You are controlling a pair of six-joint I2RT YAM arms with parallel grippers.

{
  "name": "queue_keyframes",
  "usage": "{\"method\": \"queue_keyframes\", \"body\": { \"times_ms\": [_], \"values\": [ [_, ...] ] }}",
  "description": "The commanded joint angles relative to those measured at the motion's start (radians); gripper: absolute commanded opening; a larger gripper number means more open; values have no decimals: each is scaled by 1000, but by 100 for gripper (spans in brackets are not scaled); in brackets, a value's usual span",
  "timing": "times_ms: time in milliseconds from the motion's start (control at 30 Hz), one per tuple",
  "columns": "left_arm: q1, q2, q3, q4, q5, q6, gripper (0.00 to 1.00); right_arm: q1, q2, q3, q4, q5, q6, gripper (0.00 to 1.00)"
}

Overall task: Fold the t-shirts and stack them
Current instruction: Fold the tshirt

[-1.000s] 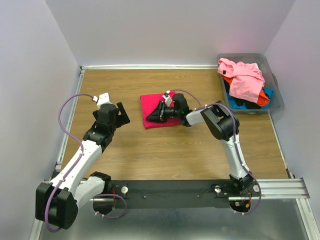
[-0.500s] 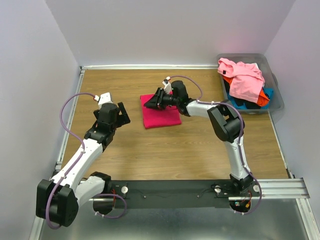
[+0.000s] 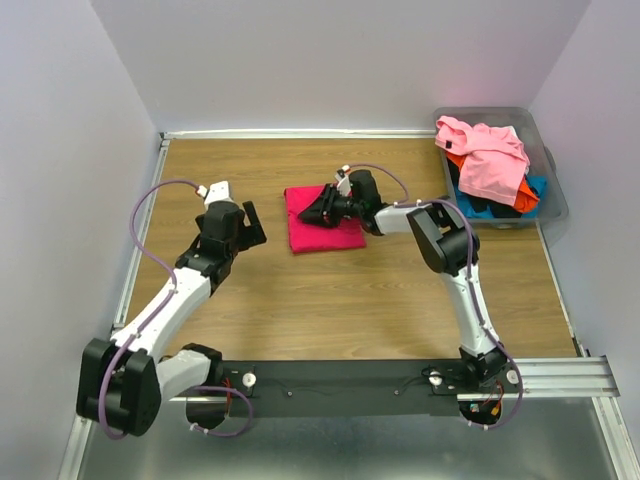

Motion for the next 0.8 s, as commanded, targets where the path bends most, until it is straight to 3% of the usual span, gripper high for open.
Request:
{"method": "queue_keyframes", "body": {
  "times_ms": [0, 67, 133, 400, 633, 767],
  "values": [
    [4, 93, 92, 90, 90, 13, 90, -40, -68, 13, -20, 8, -46, 42],
    [5, 157, 134, 125, 109, 24, 85, -62, -85, 25, -23, 3, -54, 42],
    [6, 228, 194, 164, 139, 38, 72, -92, -101, 59, -34, 2, -66, 42],
    [7, 580, 464, 236, 311, 61, 42, -174, -64, 145, -92, 43, -141, 41],
    [7, 857, 683, 239, 390, 59, 26, -203, 8, 237, -179, 140, -189, 38],
    [7, 1001, 786, 230, 408, 64, 26, -226, 36, 217, -186, 196, -167, 36]
  ]
}}
